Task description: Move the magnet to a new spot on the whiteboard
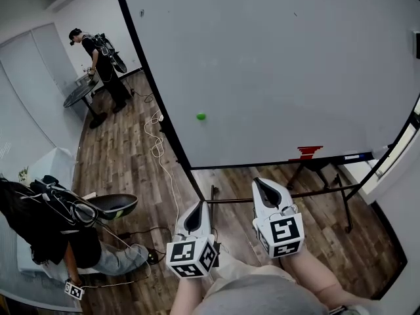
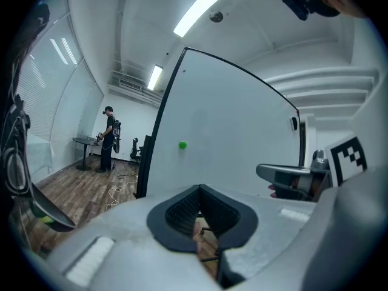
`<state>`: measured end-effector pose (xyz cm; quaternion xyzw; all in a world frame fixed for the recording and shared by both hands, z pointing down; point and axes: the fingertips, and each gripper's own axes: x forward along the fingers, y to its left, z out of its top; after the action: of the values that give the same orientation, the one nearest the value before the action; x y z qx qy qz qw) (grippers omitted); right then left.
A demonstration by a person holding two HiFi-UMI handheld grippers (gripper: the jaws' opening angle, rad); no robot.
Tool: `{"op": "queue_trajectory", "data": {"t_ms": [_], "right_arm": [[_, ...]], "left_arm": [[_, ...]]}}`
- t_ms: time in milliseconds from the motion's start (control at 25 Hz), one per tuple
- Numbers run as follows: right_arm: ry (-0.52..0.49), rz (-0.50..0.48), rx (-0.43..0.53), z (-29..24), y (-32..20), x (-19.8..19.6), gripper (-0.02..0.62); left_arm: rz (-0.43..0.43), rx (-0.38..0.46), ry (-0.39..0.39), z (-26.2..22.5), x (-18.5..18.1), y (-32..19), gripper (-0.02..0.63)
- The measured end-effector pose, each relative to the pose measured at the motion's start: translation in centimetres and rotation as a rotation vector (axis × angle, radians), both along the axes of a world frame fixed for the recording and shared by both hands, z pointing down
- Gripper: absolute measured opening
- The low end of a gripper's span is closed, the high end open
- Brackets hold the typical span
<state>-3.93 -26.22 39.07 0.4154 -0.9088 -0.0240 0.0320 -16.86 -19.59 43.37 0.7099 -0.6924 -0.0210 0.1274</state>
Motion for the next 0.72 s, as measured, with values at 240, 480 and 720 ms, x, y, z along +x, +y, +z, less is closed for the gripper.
{"op": "queue_trajectory", "data": {"t_ms": [240, 480, 720], "right_arm": [[0.003, -0.004, -0.005, 0.3, 0.6, -0.4, -0.003], [-0.006, -0.007, -0.012, 0.3, 0.9, -0.4, -0.002], [-0.010, -0.003, -0.020, 0.4, 1.2, -0.4, -0.003]], "left_arm": [[-0.003, -0.008, 0.004, 0.3, -0.3, 0.5, 0.004], [0.000, -0.010, 0.009, 0.3, -0.4, 0.6, 0.005], [0.005, -0.007, 0.009, 0.1, -0.5, 1.0, 0.004]]}}
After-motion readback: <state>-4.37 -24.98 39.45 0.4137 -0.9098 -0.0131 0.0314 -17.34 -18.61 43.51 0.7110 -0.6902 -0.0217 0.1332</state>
